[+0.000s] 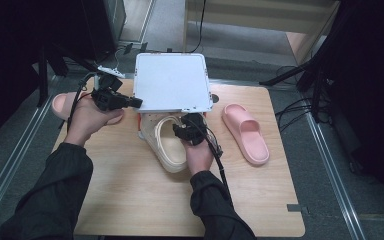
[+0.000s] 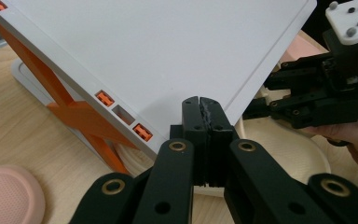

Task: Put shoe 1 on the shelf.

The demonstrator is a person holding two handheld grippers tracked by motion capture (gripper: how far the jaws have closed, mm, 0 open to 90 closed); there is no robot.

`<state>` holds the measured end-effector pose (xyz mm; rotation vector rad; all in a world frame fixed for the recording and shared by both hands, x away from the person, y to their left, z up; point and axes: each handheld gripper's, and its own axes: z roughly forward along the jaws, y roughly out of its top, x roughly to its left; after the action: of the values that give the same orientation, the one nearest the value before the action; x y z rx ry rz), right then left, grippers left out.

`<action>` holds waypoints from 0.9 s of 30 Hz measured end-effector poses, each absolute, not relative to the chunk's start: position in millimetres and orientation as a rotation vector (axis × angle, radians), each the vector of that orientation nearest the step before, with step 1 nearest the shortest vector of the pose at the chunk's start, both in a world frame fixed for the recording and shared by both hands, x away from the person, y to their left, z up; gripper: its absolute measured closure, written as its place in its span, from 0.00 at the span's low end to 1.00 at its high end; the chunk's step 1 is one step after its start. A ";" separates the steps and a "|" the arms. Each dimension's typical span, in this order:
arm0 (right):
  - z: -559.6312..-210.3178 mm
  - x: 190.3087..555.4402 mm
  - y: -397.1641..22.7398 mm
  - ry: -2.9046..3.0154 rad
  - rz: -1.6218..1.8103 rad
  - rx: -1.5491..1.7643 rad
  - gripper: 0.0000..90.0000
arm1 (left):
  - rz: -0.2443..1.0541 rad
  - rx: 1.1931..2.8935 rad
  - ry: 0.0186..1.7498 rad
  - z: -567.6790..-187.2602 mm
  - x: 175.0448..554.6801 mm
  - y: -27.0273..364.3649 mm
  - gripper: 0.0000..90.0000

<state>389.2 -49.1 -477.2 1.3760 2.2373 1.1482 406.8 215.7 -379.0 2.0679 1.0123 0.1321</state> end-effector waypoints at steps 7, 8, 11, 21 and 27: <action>-485.2 393.7 -44.0 2.215 1.120 1.377 0.73 | 0.134 2.059 1.013 -379.7 406.2 216.0 1.00; -486.7 391.9 -43.4 2.203 1.116 1.370 0.73 | 0.132 2.061 1.011 -379.7 406.3 216.4 1.00; -488.8 392.8 -47.4 2.193 1.160 1.400 0.73 | 0.130 2.056 1.013 -380.0 406.2 216.9 1.00; -482.2 387.6 -55.1 2.267 1.183 1.379 0.63 | 0.129 2.049 1.011 -380.7 406.2 217.7 1.00; -474.5 375.4 -66.7 2.289 1.192 1.388 0.64 | 0.125 2.045 1.013 -380.9 406.3 218.4 1.00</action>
<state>375.4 -66.7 -474.5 1.3883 2.2891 1.1918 406.3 218.4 -380.9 2.0453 1.0133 0.1247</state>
